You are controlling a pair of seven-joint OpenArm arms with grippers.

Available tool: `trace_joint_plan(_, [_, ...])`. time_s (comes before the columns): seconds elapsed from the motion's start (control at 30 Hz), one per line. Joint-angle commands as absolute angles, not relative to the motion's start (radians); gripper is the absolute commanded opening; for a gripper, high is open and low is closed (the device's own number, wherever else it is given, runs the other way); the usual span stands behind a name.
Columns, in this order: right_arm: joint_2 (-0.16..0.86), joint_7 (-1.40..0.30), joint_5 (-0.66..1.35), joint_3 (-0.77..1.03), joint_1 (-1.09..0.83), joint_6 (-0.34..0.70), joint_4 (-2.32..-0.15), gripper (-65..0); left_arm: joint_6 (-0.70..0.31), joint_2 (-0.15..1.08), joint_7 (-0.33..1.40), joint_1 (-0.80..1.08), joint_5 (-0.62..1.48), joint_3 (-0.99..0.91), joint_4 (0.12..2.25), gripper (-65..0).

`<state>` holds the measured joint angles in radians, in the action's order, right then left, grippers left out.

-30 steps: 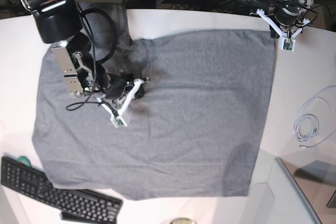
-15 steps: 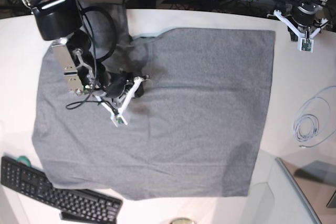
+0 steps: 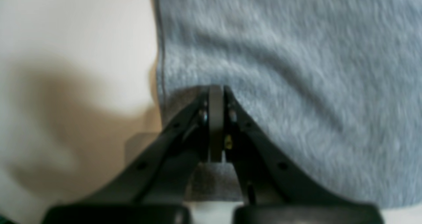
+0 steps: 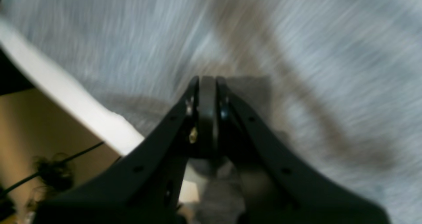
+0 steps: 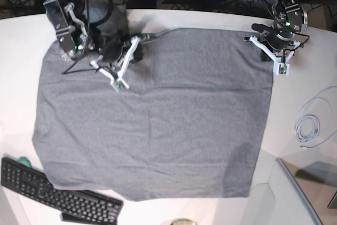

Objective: Layout the t-shirt on the table in an organized manner, then fold the t-shirt properly
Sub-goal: 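Drag the shirt edge with the right gripper toward the collar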

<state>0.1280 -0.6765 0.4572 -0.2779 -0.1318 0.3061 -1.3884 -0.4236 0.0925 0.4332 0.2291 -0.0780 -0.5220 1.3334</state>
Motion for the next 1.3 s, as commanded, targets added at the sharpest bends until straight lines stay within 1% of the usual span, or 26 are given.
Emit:
trace_joint_plan(0.0, [0.133,-0.651,0.472,-0.257,-0.128,0.311,-1.414,-63.0,-0.424,0.101,0.444,0.225,-0.088,-0.522,1.333,-65.0])
trace_joint_plan(0.3, [0.137,-0.656,0.475,-0.246,-0.213,0.311,-1.419,-63.0,-0.424,0.104,0.444,0.223,-0.09,-0.526,1.328,-65.0])
trace_joint_plan(0.43, [0.137,-0.656,0.475,-0.246,-0.234,0.311,-1.454,-63.0,-0.424,0.104,0.444,0.232,-0.087,-0.53,1.349,-65.0])
trace_joint_plan(0.53, [0.139,-0.656,0.476,-0.245,-0.234,0.311,-1.501,-63.0,-0.424,0.096,0.452,0.248,-0.076,-0.532,1.432,-65.0])
trace_joint_plan(0.67, [0.139,-0.656,0.476,-0.245,-0.239,0.311,-1.584,-63.0,-0.424,0.071,0.452,0.315,-0.074,-0.536,1.607,-65.0])
trace_joint_plan(0.8, [0.139,-0.656,0.473,-0.237,-0.239,0.311,-1.62,-63.0,-0.426,0.015,0.452,0.386,-0.073,-0.634,1.725,-65.0])
trace_joint_plan(0.87, [0.139,-0.656,0.473,-0.191,-0.252,0.311,-1.629,-63.0,-0.427,-0.005,0.447,0.406,-0.012,-0.71,1.718,-65.0])
trace_joint_plan(0.9, [0.139,-0.656,0.473,-0.168,-0.259,0.315,-1.635,-63.0,-0.427,-0.005,0.444,0.418,0.054,-0.743,1.693,-65.0])
trace_joint_plan(0.93, [0.139,-0.656,0.473,-0.147,-0.26,0.317,-1.643,-63.0,-0.429,0.002,0.443,0.429,0.136,-0.769,1.662,-61.2])
trace_joint_plan(1.0, [0.139,-0.656,0.473,-0.107,-0.265,0.317,-1.649,-63.0,-0.429,0.033,0.443,0.444,0.312,-0.805,1.586,-47.1])
trace_joint_plan(1.03, [0.139,-0.656,0.472,-0.091,-0.268,0.317,-1.649,-63.0,-0.429,0.054,0.443,0.452,0.38,-0.806,1.552,-41.5])
trace_joint_plan(1.13, [0.139,-0.656,0.472,-0.05,-0.268,0.318,-1.649,-63.0,-0.429,0.099,0.441,0.458,0.49,-0.773,1.471,-26.0])
trace_joint_plan(1.2, [0.145,-0.656,0.472,-0.038,-0.268,0.318,-1.649,-63.0,-0.432,0.104,0.441,0.453,0.492,-0.746,1.465,-20.7])
trace_joint_plan(1.27, [0.165,-0.656,0.475,-0.044,-0.268,0.318,-1.649,-63.0,-0.483,0.101,0.441,0.447,0.489,-0.734,1.458,-20.2])
